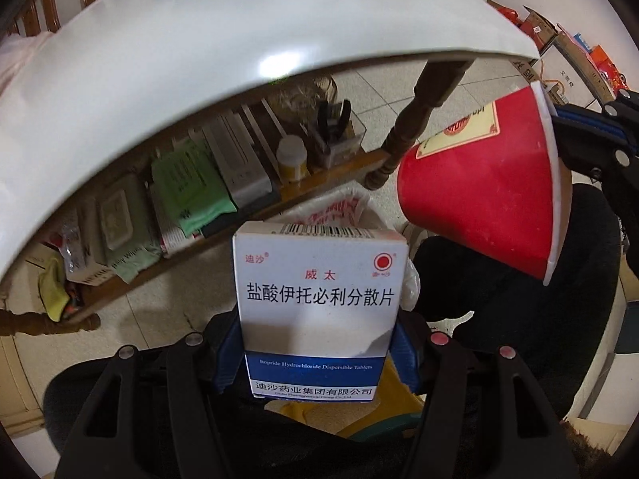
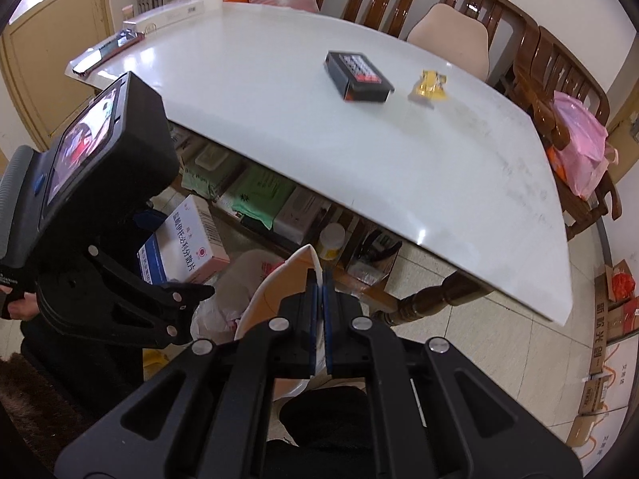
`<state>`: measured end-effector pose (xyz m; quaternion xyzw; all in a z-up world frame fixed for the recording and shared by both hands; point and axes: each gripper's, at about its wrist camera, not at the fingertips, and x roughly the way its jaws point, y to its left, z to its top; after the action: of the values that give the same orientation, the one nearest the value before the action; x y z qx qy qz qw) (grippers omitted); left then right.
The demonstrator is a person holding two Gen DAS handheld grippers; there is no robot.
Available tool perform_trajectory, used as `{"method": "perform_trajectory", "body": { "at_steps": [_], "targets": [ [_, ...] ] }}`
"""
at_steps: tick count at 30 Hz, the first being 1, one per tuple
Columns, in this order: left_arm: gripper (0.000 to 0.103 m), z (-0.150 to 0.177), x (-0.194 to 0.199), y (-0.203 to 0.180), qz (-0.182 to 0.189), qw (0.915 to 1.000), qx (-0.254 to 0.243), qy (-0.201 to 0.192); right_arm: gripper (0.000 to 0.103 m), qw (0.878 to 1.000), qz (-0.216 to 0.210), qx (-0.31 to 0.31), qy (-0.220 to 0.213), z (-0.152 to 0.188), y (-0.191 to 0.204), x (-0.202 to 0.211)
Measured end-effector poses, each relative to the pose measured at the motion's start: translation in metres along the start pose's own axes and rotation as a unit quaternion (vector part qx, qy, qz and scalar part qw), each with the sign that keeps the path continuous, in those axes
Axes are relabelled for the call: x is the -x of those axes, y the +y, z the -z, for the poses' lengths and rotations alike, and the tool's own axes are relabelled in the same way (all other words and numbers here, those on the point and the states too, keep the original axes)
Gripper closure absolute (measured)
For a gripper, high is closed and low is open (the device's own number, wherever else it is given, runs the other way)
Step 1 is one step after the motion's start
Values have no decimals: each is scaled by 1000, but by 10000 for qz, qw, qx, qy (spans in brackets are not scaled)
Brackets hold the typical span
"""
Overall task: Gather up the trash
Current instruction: 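Carry the white box and red cup with both tools over the trash bag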
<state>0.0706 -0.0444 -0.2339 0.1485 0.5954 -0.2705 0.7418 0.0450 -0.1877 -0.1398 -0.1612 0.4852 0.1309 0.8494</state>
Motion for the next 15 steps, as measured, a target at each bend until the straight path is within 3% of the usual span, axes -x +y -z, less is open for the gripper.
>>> {"method": "perform_trajectory", "body": {
  "at_steps": [15],
  "targets": [
    [43, 4, -73, 7, 426, 9979, 172, 459, 99, 9992, 12, -234, 312, 21, 8, -75]
  ]
}}
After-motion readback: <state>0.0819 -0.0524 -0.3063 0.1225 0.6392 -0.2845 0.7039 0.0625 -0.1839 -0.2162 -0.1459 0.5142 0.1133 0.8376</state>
